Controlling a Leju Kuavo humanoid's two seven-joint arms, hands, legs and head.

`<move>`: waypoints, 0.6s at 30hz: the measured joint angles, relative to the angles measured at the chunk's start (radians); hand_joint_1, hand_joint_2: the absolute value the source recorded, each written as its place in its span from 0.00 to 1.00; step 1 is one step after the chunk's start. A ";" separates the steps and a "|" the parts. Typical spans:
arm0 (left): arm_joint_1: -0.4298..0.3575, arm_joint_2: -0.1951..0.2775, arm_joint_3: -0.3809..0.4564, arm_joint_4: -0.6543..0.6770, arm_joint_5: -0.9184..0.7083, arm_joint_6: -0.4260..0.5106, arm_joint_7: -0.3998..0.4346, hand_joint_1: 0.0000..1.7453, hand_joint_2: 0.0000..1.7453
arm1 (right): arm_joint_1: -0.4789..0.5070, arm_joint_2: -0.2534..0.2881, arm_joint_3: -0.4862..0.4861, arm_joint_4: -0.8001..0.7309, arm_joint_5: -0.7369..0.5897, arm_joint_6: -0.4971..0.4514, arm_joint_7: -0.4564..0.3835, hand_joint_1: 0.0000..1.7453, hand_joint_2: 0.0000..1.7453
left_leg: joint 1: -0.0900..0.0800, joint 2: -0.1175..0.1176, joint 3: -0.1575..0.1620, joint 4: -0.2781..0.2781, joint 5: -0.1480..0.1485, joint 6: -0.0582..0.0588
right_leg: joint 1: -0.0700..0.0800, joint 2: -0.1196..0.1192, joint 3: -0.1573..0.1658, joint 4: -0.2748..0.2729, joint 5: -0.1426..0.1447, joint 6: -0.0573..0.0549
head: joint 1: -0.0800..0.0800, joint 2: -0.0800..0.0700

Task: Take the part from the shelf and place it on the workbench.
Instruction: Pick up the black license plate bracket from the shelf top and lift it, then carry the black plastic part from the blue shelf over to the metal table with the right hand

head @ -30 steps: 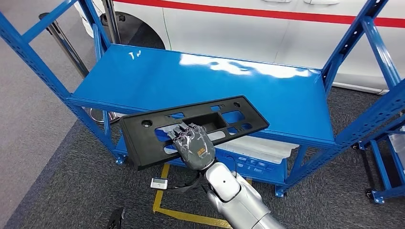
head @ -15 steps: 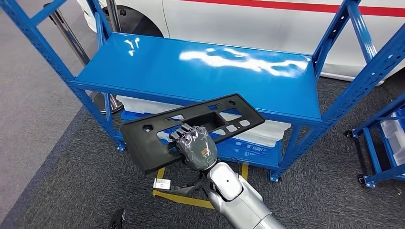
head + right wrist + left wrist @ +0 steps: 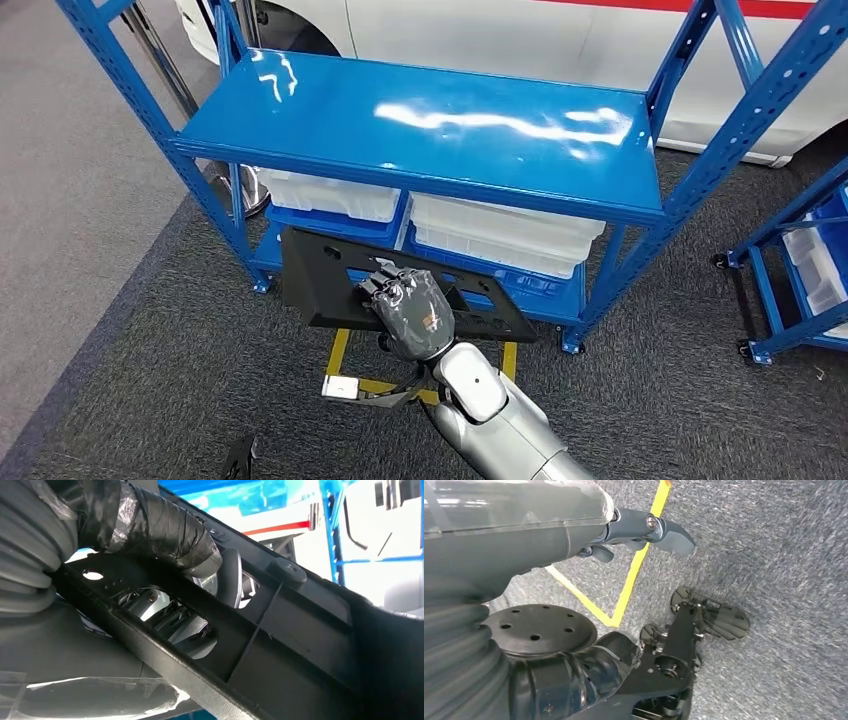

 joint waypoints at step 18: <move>0.092 0.029 -0.010 0.000 -0.066 -0.083 -0.079 0.00 1.00 | 0.078 -0.058 0.021 -0.105 -0.831 0.412 -0.207 0.99 1.00 | -0.004 -0.006 0.176 -0.042 -0.128 0.002 | 0.011 -0.007 -0.163 -0.041 0.180 -0.015 | -0.003 0.000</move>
